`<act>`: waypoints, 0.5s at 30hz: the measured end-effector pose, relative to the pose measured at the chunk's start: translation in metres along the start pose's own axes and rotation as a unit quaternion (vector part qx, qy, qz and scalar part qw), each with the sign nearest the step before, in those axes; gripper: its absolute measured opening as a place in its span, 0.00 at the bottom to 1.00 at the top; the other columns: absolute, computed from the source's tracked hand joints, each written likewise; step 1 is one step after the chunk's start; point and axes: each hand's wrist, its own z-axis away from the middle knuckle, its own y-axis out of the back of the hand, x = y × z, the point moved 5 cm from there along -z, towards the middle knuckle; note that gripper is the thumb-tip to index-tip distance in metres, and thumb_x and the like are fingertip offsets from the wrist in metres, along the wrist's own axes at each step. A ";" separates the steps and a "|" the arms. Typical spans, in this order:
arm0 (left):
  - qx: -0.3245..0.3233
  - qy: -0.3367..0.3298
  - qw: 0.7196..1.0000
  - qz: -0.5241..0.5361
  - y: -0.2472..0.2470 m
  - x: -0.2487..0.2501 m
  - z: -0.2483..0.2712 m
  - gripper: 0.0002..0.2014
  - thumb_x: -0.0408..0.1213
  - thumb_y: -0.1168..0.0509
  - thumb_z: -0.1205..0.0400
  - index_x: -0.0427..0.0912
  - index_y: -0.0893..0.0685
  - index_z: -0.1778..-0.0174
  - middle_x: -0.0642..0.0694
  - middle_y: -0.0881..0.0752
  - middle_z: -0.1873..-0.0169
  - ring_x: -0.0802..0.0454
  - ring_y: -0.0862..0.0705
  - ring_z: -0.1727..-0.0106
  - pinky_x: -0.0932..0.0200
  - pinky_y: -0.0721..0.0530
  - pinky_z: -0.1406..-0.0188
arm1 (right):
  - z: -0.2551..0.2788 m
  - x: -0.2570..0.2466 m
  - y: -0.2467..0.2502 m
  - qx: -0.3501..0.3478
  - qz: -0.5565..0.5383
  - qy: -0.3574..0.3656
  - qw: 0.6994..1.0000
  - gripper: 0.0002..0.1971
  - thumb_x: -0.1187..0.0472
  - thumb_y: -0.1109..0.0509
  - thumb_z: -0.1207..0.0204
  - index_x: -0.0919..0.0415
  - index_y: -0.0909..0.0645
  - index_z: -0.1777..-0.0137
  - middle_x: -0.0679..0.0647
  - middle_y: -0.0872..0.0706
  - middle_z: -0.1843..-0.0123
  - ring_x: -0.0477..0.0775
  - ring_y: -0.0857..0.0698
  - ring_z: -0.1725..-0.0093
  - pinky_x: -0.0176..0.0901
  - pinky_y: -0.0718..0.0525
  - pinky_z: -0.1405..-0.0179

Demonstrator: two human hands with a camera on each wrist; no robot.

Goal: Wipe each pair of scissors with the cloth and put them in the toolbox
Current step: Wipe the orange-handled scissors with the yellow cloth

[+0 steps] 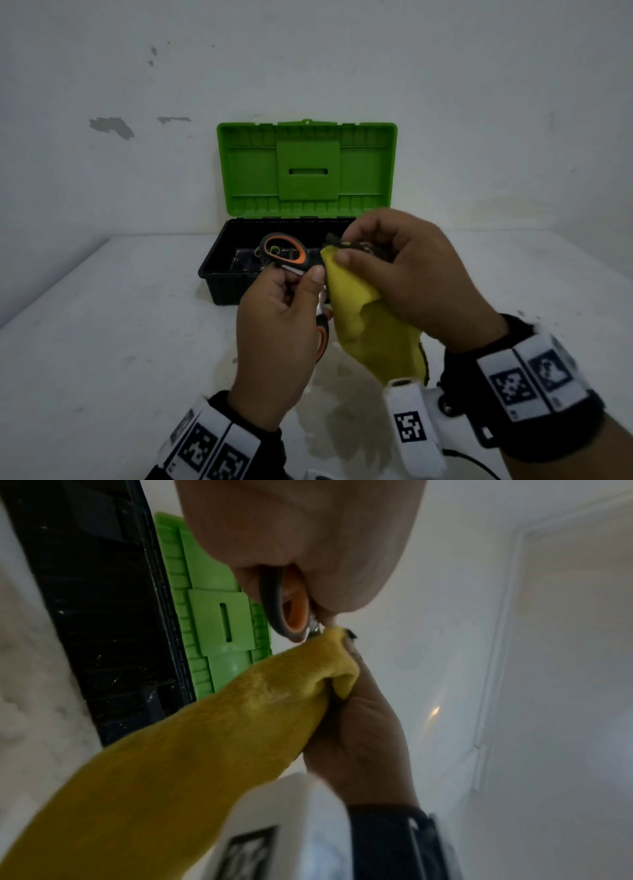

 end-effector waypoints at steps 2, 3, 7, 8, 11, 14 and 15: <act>-0.011 0.000 1.000 -0.011 0.003 0.000 -0.002 0.11 0.43 0.34 0.17 0.41 0.14 0.60 0.46 0.14 0.71 0.57 0.17 0.72 0.66 0.18 0.73 | 0.005 -0.003 -0.006 0.034 0.116 0.063 0.991 0.05 0.58 0.21 0.28 0.51 0.12 0.53 0.41 0.14 0.56 0.38 0.16 0.54 0.21 0.23 0.55; -0.015 0.006 1.000 -0.015 0.005 -0.001 -0.002 0.12 0.43 0.33 0.17 0.40 0.15 0.62 0.46 0.16 0.73 0.56 0.20 0.74 0.64 0.19 0.75 | 0.008 -0.003 -0.007 0.050 0.154 0.089 0.983 0.05 0.57 0.21 0.27 0.52 0.11 0.53 0.44 0.15 0.55 0.39 0.18 0.54 0.20 0.25 0.54; -0.011 0.015 0.999 -0.036 0.012 -0.006 -0.004 0.15 0.44 0.33 0.17 0.41 0.19 0.68 0.48 0.23 0.79 0.59 0.29 0.78 0.66 0.28 0.79 | 0.022 -0.002 -0.016 0.028 0.201 0.124 0.971 0.15 0.47 0.27 0.25 0.55 0.10 0.46 0.48 0.17 0.51 0.41 0.19 0.53 0.25 0.22 0.53; -0.012 0.017 0.999 -0.030 0.012 -0.006 -0.004 0.14 0.43 0.33 0.17 0.42 0.18 0.68 0.46 0.21 0.77 0.57 0.28 0.77 0.64 0.26 0.79 | 0.024 -0.002 -0.018 0.019 0.198 0.116 0.973 0.17 0.44 0.27 0.25 0.54 0.11 0.44 0.47 0.16 0.50 0.41 0.18 0.52 0.26 0.20 0.53; -0.020 0.019 0.999 -0.033 0.012 -0.005 -0.006 0.14 0.43 0.32 0.17 0.39 0.17 0.65 0.39 0.20 0.73 0.49 0.28 0.75 0.57 0.25 0.77 | 0.029 0.002 -0.018 0.036 0.146 0.067 0.986 0.17 0.47 0.22 0.29 0.50 0.12 0.42 0.41 0.14 0.49 0.38 0.16 0.48 0.24 0.20 0.48; -0.026 0.020 0.999 -0.033 0.010 -0.007 -0.006 0.15 0.44 0.32 0.18 0.38 0.18 0.66 0.39 0.23 0.75 0.54 0.30 0.75 0.59 0.27 0.77 | 0.031 0.011 -0.020 0.049 0.044 -0.010 0.998 0.14 0.56 0.19 0.30 0.47 0.12 0.45 0.32 0.13 0.50 0.31 0.16 0.46 0.19 0.22 0.49; -0.029 0.021 0.999 -0.030 0.010 -0.007 -0.005 0.15 0.44 0.33 0.18 0.37 0.18 0.66 0.39 0.23 0.75 0.54 0.31 0.75 0.58 0.28 0.77 | 0.032 0.014 -0.022 0.046 0.011 -0.029 0.998 0.12 0.58 0.19 0.30 0.48 0.11 0.48 0.32 0.12 0.52 0.31 0.15 0.48 0.19 0.21 0.50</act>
